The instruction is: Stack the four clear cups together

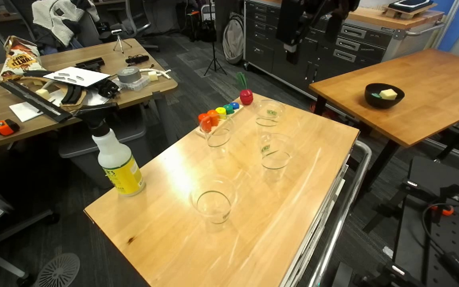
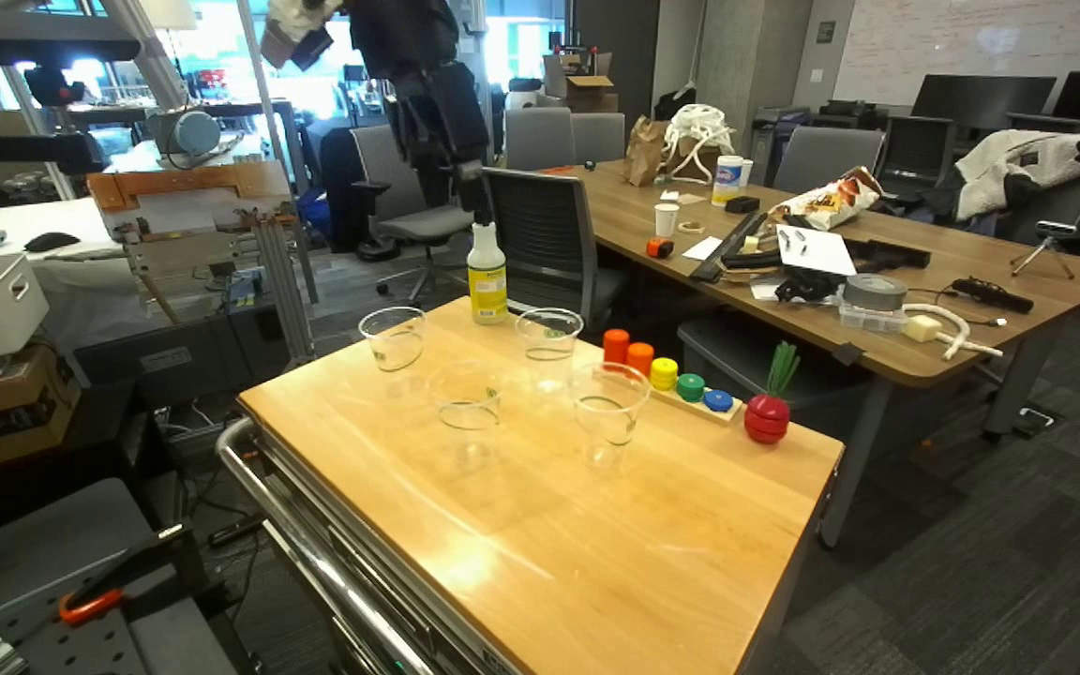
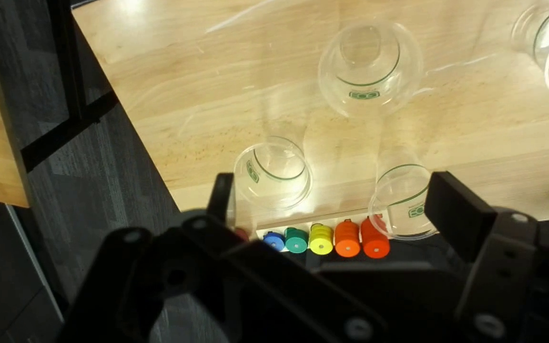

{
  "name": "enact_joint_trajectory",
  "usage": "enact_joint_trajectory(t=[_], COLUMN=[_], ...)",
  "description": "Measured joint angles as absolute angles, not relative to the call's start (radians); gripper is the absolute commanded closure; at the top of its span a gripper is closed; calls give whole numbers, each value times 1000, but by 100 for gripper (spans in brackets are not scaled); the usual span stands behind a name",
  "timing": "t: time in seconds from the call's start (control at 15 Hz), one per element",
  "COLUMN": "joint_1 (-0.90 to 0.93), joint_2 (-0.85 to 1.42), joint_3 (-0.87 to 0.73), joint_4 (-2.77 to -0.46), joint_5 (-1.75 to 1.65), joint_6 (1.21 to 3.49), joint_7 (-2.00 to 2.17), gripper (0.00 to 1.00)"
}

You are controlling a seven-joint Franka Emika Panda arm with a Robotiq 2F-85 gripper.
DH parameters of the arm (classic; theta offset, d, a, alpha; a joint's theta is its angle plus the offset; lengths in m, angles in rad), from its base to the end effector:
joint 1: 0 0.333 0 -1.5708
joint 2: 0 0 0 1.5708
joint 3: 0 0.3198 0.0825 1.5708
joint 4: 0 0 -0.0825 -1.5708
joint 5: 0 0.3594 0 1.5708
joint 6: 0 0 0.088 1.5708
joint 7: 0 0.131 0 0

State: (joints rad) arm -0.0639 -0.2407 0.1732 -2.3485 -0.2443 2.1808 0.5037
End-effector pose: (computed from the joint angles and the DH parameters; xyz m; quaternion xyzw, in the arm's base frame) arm 0.4520 0.0374 0.4264 0.9833 -0.1306 0.0683 0.1070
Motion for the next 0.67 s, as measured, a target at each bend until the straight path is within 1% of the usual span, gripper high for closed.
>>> enact_joint_trajectory(t=[0.67], joint_1=[-65], joint_2=[86], joint_3=[6], joint_4=[-2226], joint_5=[-222], joint_6=[2342], joint_7=[481], gripper=[0])
